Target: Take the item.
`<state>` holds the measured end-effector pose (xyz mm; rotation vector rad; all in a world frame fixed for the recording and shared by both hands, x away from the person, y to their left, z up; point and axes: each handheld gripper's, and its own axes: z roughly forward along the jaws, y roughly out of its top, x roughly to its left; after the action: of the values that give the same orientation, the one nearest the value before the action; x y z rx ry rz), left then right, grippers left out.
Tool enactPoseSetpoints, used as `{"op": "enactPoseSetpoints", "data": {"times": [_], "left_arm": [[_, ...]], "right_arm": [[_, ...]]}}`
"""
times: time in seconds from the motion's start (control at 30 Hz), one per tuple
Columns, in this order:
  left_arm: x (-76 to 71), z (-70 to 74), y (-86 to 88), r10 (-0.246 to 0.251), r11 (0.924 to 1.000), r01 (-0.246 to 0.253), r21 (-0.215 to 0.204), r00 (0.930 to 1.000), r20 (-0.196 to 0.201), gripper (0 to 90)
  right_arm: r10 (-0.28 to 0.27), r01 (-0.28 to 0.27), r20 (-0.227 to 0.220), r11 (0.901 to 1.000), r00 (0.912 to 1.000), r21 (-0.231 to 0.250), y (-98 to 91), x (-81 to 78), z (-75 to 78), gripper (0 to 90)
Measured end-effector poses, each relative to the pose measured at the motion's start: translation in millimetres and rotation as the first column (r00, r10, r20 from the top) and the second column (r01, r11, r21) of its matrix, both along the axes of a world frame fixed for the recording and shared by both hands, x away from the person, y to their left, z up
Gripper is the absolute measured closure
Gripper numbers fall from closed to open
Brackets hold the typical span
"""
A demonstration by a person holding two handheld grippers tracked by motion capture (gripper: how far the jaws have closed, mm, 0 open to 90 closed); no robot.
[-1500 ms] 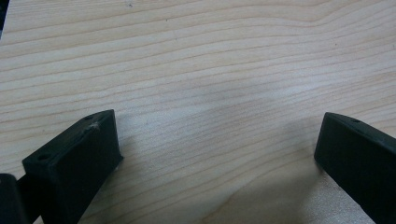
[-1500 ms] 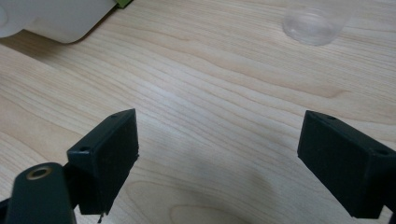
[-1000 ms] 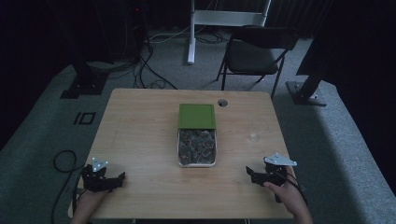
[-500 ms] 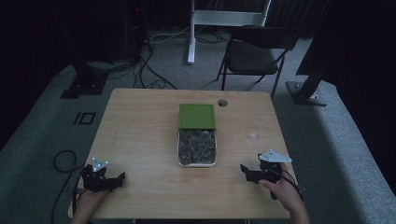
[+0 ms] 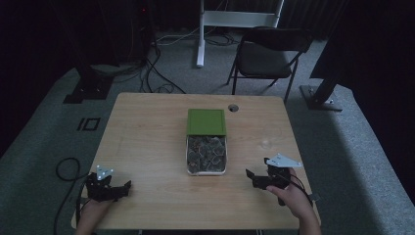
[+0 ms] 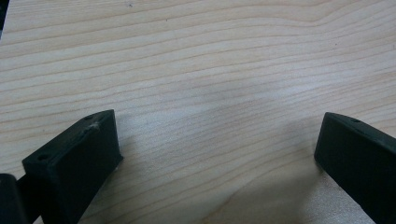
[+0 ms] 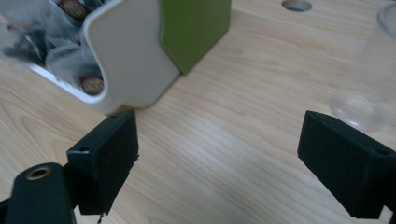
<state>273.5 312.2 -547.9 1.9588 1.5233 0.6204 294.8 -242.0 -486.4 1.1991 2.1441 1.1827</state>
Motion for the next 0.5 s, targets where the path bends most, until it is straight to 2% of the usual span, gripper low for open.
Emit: {"op": "enactPoseSetpoints", "data": {"times": [0.27,0.5], "left_arm": [[0.0,0.0,0.1,-0.001,1.0000,0.001,0.000,1.0000,0.000,0.5],[0.0,0.0,0.1,0.000,1.0000,0.000,0.001,1.0000,0.000,0.5]], "right_arm": [[0.036,-0.037,0.026,0.9988,0.9990,0.033,12.0,2.4,12.0,12.4],[0.065,-0.066,0.039,0.9972,0.9971,0.035,23.1,6.0,18.4,12.5]]}}
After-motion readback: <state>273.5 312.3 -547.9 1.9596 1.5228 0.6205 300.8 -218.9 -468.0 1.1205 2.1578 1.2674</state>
